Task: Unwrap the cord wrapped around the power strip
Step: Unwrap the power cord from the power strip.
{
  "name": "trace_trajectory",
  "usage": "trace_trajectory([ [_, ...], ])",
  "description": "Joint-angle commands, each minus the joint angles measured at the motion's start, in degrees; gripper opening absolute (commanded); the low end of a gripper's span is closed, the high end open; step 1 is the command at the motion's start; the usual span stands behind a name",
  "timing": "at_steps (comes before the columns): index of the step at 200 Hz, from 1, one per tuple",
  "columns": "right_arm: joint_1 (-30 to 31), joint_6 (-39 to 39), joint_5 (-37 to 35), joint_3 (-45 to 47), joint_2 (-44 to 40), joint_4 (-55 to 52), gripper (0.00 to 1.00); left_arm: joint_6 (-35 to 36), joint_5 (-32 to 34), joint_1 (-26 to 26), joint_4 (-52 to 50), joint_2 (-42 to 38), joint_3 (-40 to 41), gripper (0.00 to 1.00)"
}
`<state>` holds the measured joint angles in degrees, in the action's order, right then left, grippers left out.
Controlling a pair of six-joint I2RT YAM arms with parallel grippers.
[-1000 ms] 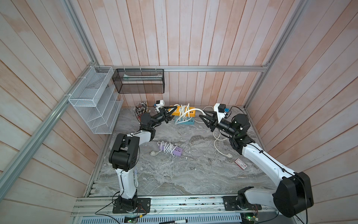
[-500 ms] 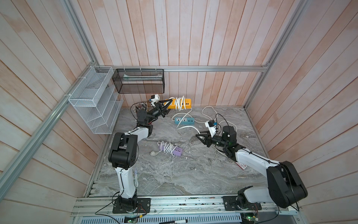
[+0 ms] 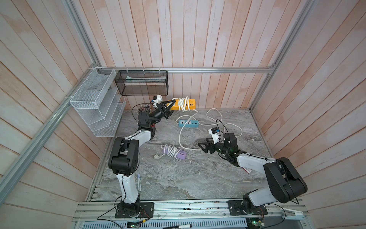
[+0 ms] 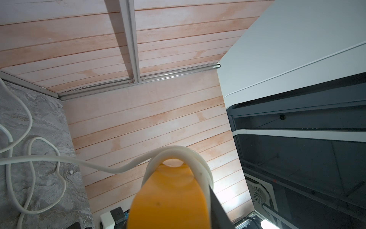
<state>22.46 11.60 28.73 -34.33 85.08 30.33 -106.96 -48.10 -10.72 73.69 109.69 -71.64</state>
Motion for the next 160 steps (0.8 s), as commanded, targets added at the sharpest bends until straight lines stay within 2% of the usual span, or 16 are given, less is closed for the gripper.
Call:
trace_trajectory([
  [1, -0.60, -0.65, -1.99, -0.29, -2.47, 0.83, 0.96, 0.52, 1.02, 0.09, 2.43, -2.63, 0.22, 0.00],
  [31, -0.84, -0.54, -4.80, 2.04, -10.54, 4.60, 0.99, 0.95, 0.56, 0.09, 1.75, -3.06, 0.61, 0.00],
  [54, -0.78, -2.65, -6.36, -0.09, -13.72, 3.23, 0.99, 1.33, 0.42, 0.09, 1.43, -3.42, 1.43, 0.00],
  [122, -0.75, -4.88, -6.48, -5.37, -13.58, 3.65, 0.99, 1.66, 0.40, 0.00, 1.64, -4.59, 5.04, 0.00],
  [160, 0.26, -9.20, -7.62, -7.54, -12.37, 5.77, 0.99, 2.28, 0.28, -0.67, -0.16, -5.89, 6.02, 0.00],
])
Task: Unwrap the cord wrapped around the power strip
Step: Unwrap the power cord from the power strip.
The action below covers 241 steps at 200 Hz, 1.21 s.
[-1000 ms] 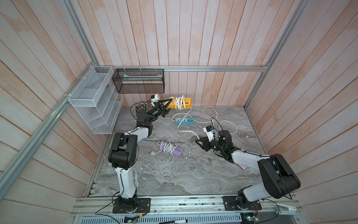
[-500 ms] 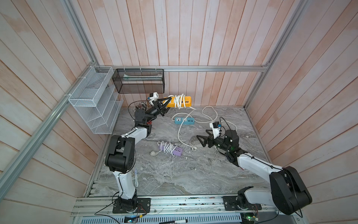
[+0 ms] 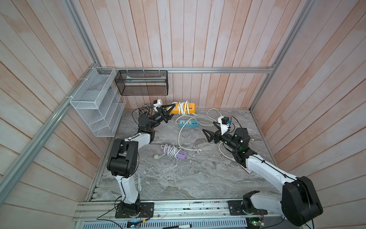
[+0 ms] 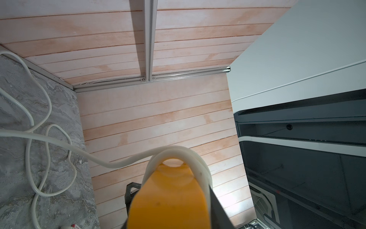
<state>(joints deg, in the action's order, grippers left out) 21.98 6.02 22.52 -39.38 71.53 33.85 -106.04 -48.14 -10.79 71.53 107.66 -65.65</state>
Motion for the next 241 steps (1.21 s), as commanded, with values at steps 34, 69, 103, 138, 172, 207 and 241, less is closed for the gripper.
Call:
trace_trajectory([
  [34, 1.05, -6.85, -0.70, -3.66, 3.54, 6.67, 0.98, 1.74, 0.47, -0.95, 0.46, -5.34, 0.90, 0.00],
  [69, 1.99, -10.11, 0.11, -5.07, 6.98, 10.61, 0.99, 2.33, 0.72, -1.43, -0.92, -7.08, 2.66, 0.00],
  [103, 2.63, -14.04, 0.05, -6.99, 10.10, 12.38, 0.98, 2.68, 0.68, -1.96, -1.73, -8.25, 3.70, 0.00],
  [138, 3.25, -15.41, 2.33, -9.72, 12.38, 11.82, 0.92, 2.68, 0.91, -2.52, -1.91, -8.70, 3.71, 0.00],
  [172, 3.68, -15.87, 3.85, -11.89, 15.14, 11.37, 0.86, 2.48, 1.24, -3.75, -1.84, -8.87, 3.88, 0.00],
  [207, 4.52, -15.87, 4.45, -13.24, 17.63, 11.48, 0.83, 2.33, 1.38, -4.42, -1.87, -9.50, 4.13, 0.00],
  [241, 4.74, -15.43, 3.98, -14.15, 19.28, 11.81, 0.76, 2.40, 1.47, -4.51, -2.34, -10.70, 4.63, 0.00],
])
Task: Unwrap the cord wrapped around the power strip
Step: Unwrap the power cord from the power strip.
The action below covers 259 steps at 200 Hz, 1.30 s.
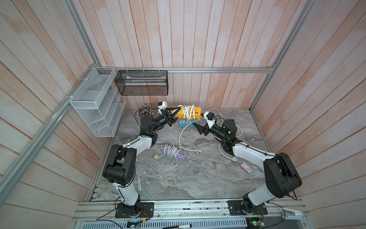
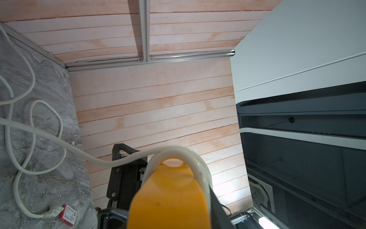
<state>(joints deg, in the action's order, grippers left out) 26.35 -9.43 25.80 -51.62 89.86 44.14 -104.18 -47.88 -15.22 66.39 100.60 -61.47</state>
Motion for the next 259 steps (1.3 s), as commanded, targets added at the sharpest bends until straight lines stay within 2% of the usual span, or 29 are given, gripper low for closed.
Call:
trace_trajectory([
  [1, 0.37, 0.03, 0.68, -1.91, 0.98, 1.58, 0.75, 0.55, 1.21, -0.07, 2.75, -3.69, 0.47, 0.00],
  [45, 0.37, 0.78, 0.11, -2.51, 1.41, 1.48, 0.56, 0.21, 1.44, -0.23, 3.04, -4.45, 1.42, 0.00],
  [68, 0.33, 0.84, -0.15, -2.70, 1.67, 1.31, 0.53, -0.21, 1.55, -0.66, 3.36, -4.79, 1.69, 0.00],
  [84, 0.36, 0.86, -0.34, -2.98, 1.86, 1.37, 0.48, -0.32, 1.61, -0.86, 3.42, -5.14, 2.11, 0.00],
  [117, 0.36, 1.21, -0.22, -3.96, 2.19, -0.04, 0.18, -0.32, 1.98, -1.04, 3.55, -5.50, 3.01, 0.00],
  [142, 0.35, 1.55, -0.35, -3.74, 2.09, -0.62, 0.01, -0.49, 2.00, -1.04, 3.78, -5.52, 3.05, 0.00],
  [206, -0.06, 3.13, -1.28, -3.04, -0.19, -2.22, 0.00, -0.43, 1.51, -1.04, 3.50, -5.80, 3.71, 0.00],
  [259, -3.24, 3.11, -1.52, -6.12, -2.33, -6.73, 0.00, -0.15, 1.08, -1.21, 4.51, -6.20, 9.98, 0.00],
])
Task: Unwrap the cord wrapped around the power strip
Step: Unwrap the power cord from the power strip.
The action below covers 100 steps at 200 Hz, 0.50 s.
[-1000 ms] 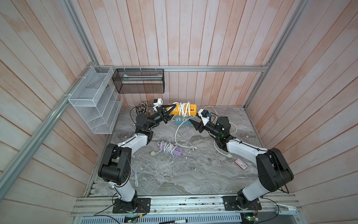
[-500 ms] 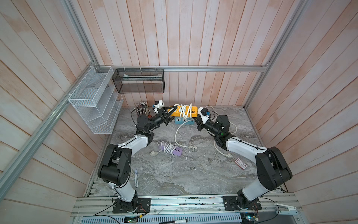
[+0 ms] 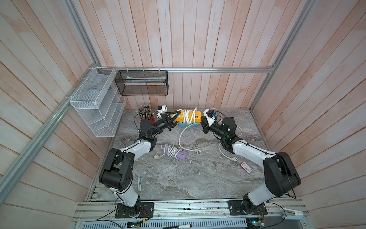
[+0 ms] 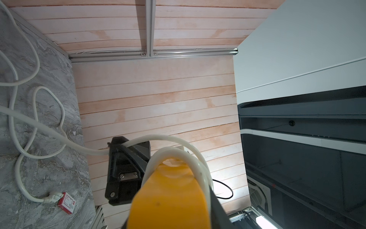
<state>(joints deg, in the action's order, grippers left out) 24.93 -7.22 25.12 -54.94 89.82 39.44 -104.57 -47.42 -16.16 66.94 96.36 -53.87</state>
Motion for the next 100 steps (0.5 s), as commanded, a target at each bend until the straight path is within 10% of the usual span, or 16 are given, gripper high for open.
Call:
trace_trajectory([
  [1, -1.86, 0.85, -0.81, -2.84, -2.28, -2.10, 0.00, 0.25, 0.60, -0.27, 4.02, -1.96, 2.45, 0.00],
  [100, 0.93, -3.69, 4.40, -6.77, -11.72, -17.81, 0.00, -2.01, 3.25, -0.71, 10.75, 4.42, 3.97, 0.00],
])
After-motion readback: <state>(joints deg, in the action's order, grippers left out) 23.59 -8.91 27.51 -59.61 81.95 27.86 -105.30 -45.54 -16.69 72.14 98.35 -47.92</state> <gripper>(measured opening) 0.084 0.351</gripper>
